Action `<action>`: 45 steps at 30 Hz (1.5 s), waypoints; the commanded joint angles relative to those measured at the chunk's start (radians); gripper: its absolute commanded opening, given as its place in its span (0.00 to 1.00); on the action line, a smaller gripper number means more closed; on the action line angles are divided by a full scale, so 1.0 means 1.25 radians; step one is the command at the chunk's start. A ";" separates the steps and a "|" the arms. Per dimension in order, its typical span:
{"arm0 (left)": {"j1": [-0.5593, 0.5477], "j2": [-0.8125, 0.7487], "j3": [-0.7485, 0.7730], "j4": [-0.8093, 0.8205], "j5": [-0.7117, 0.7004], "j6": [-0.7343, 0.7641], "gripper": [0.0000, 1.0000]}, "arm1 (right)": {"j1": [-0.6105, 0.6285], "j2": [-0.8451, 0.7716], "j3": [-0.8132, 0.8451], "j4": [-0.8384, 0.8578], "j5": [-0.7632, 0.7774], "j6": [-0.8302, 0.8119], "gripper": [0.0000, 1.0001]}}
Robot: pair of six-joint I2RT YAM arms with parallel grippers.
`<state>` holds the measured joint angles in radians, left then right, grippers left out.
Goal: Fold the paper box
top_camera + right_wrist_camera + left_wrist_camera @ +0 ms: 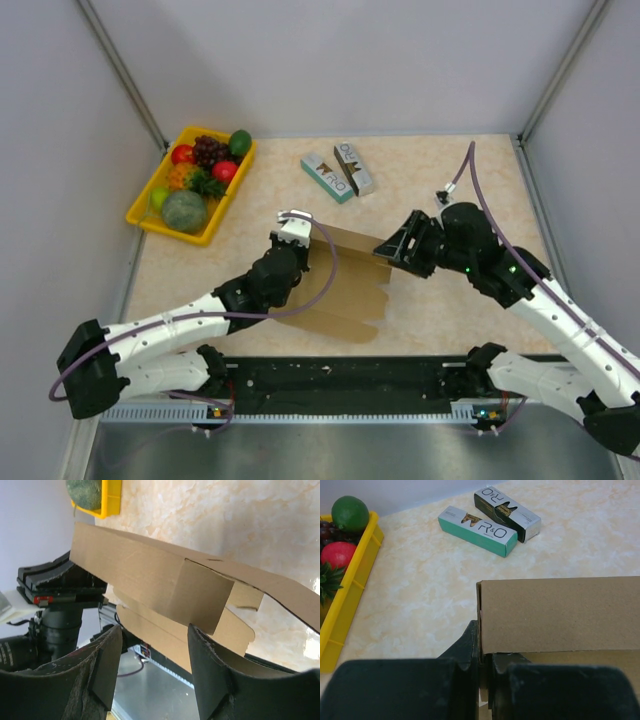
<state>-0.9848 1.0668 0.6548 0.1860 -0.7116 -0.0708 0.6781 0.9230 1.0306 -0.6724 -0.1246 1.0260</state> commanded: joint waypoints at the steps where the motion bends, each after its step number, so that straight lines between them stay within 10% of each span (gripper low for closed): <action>1: -0.004 -0.028 0.009 0.030 0.037 -0.007 0.00 | 0.010 -0.032 -0.019 0.074 0.060 0.041 0.55; 21: -0.004 -0.075 0.004 -0.002 0.058 -0.029 0.00 | 0.015 -0.027 -0.077 0.205 0.012 0.147 0.52; 38: -0.004 -0.100 -0.037 0.049 0.054 -0.057 0.00 | 0.013 -0.082 -0.187 0.329 0.053 0.395 0.00; 45: -0.004 -0.093 -0.035 0.061 0.058 -0.076 0.00 | 0.015 -0.109 -0.227 0.364 0.065 0.468 0.00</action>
<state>-0.9848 0.9615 0.6128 0.2020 -0.6437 -0.1322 0.6823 0.8150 0.7547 -0.2901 -0.0723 1.5547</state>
